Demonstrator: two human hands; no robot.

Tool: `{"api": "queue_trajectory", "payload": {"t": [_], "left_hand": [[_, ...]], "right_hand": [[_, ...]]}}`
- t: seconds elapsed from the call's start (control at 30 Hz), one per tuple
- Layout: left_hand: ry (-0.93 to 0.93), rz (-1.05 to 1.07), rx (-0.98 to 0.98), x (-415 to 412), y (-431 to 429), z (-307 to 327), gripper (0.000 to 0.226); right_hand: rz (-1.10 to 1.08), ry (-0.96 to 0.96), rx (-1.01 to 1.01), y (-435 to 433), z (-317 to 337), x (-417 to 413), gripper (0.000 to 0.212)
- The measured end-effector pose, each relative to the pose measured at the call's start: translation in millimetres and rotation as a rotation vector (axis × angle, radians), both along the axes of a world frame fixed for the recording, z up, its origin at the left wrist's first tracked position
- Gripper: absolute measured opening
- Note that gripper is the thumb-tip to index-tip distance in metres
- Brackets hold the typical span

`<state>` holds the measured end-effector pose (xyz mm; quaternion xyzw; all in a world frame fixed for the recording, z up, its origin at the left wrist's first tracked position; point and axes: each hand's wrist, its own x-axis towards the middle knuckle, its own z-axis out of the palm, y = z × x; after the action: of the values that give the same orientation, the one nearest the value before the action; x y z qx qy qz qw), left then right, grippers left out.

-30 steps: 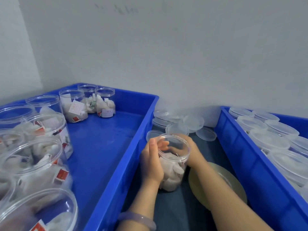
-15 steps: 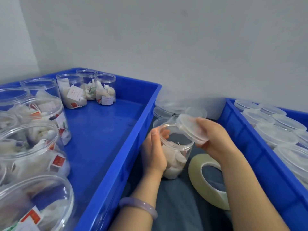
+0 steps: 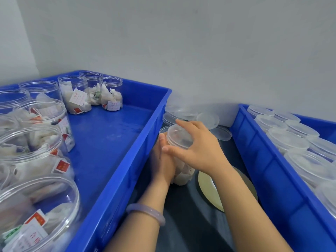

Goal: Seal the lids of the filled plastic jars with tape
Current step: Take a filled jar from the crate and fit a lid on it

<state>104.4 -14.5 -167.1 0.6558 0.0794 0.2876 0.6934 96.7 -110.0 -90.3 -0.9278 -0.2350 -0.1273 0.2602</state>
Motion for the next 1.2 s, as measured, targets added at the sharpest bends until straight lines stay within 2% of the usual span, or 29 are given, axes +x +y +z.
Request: {"api": "queue_trajectory", "payload": {"t": [0.03, 0.13, 0.17, 0.27, 0.33, 0.47, 0.57, 0.7, 0.83, 0.97, 1.07, 1.2], "left_hand": [[-0.011, -0.025, -0.029, -0.7, -0.5, 1.7, 0.039], [-0.064, -0.055, -0.050, -2.2, -0.9, 3.7, 0.056], [-0.076, -0.060, -0.061, -1.9, -0.4, 3.4, 0.058], [-0.075, -0.080, -0.044, -1.7, -0.2, 4.4, 0.058], [-0.072, -0.087, -0.053, -1.8, -0.2, 3.8, 0.056], [-0.054, -0.018, -0.095, -2.5, 0.5, 3.6, 0.046], [-0.033, 0.005, -0.093, -1.7, -0.1, 3.1, 0.051], [-0.055, 0.009, -0.110, -3.9, 0.5, 6.0, 0.046], [-0.046, 0.032, -0.144, -5.6, -2.7, 9.4, 0.044], [-0.014, 0.060, -0.200, -3.8, -7.4, 11.3, 0.044], [-0.002, 0.031, -0.194, -4.3, -6.8, 10.2, 0.043], [0.009, 0.017, -0.159, 0.1, -1.6, 1.7, 0.044]], "right_hand": [[0.014, 0.024, 0.089, -0.7, -1.2, 1.0, 0.077], [0.103, 0.284, 0.461, -10.1, 3.8, 10.1, 0.059], [0.113, 0.296, 0.442, -14.1, 6.1, 12.7, 0.058], [0.068, 0.149, 0.093, -20.3, 11.1, 14.4, 0.075], [0.108, 0.179, 0.095, -15.6, 11.7, 12.3, 0.078], [0.173, 0.132, 0.067, -9.4, 7.4, 10.0, 0.054], [0.195, 0.238, 0.067, -10.1, 14.5, 13.8, 0.050], [0.205, 0.341, 0.043, -9.3, 21.9, 19.1, 0.048], [0.139, 0.182, 0.061, -5.9, 12.9, 11.2, 0.045], [-0.047, -0.005, 0.094, 5.8, -1.1, -0.2, 0.049], [-0.110, -0.045, 0.084, 10.1, -3.2, -4.0, 0.053], [-0.078, -0.025, 0.041, 6.4, -0.9, -4.3, 0.053]]}}
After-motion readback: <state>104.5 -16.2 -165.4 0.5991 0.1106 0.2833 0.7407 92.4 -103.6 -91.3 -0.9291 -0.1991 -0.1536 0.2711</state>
